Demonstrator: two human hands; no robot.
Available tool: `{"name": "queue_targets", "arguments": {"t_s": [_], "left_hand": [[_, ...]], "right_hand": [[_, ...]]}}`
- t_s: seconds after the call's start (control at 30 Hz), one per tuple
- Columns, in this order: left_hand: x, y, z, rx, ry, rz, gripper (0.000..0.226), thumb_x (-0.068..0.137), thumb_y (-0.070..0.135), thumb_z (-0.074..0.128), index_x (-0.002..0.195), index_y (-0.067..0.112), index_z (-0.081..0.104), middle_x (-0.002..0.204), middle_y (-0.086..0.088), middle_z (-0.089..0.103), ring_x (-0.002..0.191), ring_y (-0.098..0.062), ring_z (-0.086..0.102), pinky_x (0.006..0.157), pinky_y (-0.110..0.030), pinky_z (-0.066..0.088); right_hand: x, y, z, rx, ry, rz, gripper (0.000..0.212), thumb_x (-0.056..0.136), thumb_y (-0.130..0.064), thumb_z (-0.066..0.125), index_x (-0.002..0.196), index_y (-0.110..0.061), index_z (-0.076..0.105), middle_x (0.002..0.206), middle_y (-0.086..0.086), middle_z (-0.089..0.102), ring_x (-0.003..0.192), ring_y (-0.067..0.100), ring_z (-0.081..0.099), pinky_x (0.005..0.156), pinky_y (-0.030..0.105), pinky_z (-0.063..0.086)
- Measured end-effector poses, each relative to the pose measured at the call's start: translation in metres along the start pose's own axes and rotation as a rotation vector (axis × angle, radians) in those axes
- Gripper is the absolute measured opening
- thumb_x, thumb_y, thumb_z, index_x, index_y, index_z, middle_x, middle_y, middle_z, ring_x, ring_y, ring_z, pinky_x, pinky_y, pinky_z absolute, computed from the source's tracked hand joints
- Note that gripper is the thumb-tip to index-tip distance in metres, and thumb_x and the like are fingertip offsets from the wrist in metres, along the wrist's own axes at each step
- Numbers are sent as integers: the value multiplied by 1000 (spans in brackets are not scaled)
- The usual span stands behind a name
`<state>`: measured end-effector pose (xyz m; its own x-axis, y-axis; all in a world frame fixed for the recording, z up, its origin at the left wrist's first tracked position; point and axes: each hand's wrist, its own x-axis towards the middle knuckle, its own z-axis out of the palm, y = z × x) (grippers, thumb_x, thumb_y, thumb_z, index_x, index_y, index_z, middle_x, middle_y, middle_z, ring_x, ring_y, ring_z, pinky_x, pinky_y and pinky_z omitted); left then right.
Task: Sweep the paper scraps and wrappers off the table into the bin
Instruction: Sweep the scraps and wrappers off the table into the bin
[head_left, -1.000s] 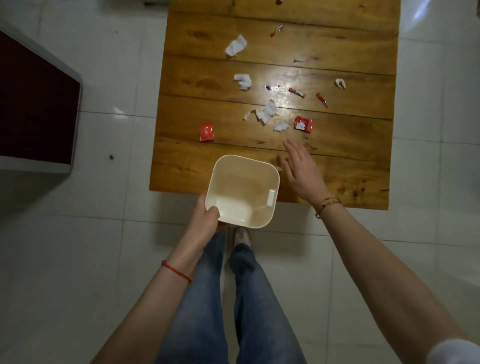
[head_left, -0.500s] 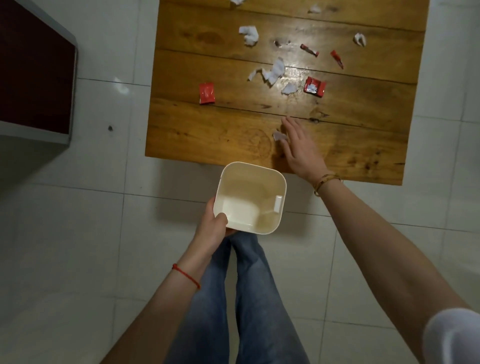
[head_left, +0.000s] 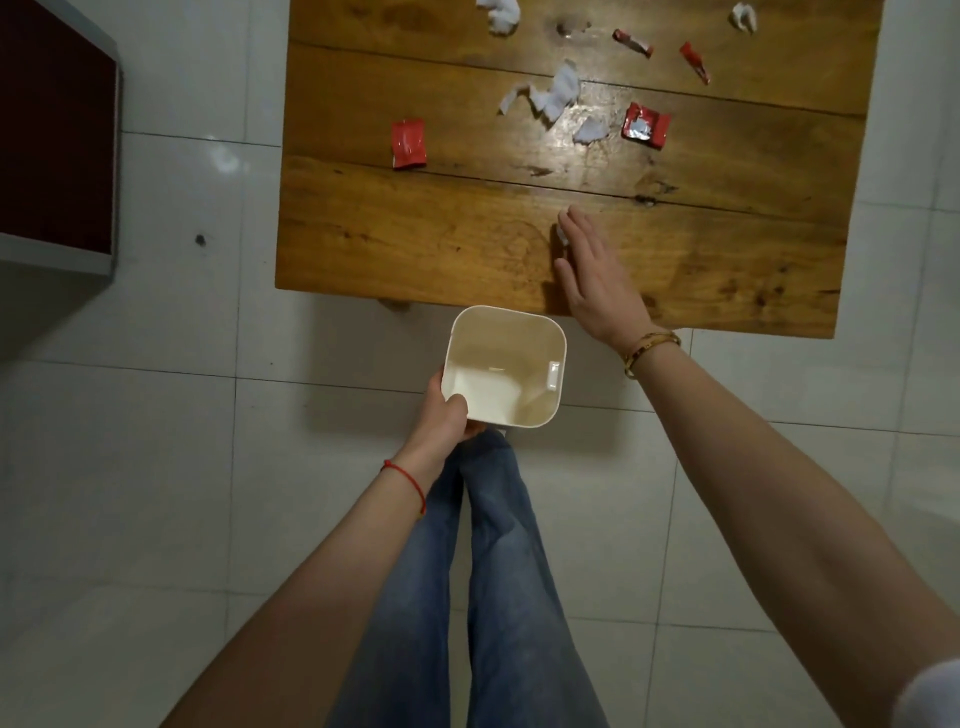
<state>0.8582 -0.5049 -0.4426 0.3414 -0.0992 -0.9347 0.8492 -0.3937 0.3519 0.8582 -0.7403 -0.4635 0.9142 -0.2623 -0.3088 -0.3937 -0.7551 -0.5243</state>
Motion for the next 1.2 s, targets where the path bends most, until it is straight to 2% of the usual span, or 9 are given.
{"name": "queue_targets", "arguments": {"t_s": [0.1,0.47,0.7,0.9,0.97,1.07,1.2], "left_hand": [[11,1,2,-1,-13,-20,57,90,-3,37,143,19,39,129,-14,58,116,-34,59,90,-49,56],[33,-4,-4,-9,-21,-53,60,90,-4,31,145,16,39,135,-16,57,120,-37,58,93,-50,55],[44,9,-5,-21,-26,-27,56,95,0,35,147,20,34,137,-13,55,122,-35,56,98,-51,51],[48,14,-8,-22,-23,-14,49,98,7,41,145,19,39,135,-17,57,120,-35,58,98,-52,51],[49,16,-12,-31,-23,-18,49,98,5,39,145,19,39,135,-17,57,120,-35,58,97,-52,52],[50,19,-22,-49,-10,-7,47,99,8,41,145,18,38,136,-16,56,121,-35,57,96,-49,53],[52,20,-33,-26,-1,1,53,97,1,35,147,19,34,140,-14,51,125,-36,54,97,-47,52]], "right_hand": [[0,-3,7,20,5,17,55,106,-27,32,156,-12,14,164,7,13,153,19,5,125,38,8],[-1,-21,23,78,-15,-5,54,106,-29,33,156,-14,17,164,6,17,153,22,5,125,38,6],[-14,-38,48,-4,-82,-151,53,106,-30,33,155,-12,21,164,6,18,152,20,8,125,37,5],[-42,-52,64,-67,-272,-428,52,102,-17,35,154,-12,26,162,6,25,152,19,12,125,37,7],[-46,-54,66,-88,-289,-478,53,101,-15,37,153,-12,26,161,6,26,152,19,14,125,38,9],[-30,-57,61,-120,-190,-430,54,101,-18,37,154,-12,25,161,8,25,152,22,14,125,38,7],[20,-66,47,-151,-105,-277,57,105,-34,32,156,-15,17,164,7,16,153,22,7,125,39,3]]}}
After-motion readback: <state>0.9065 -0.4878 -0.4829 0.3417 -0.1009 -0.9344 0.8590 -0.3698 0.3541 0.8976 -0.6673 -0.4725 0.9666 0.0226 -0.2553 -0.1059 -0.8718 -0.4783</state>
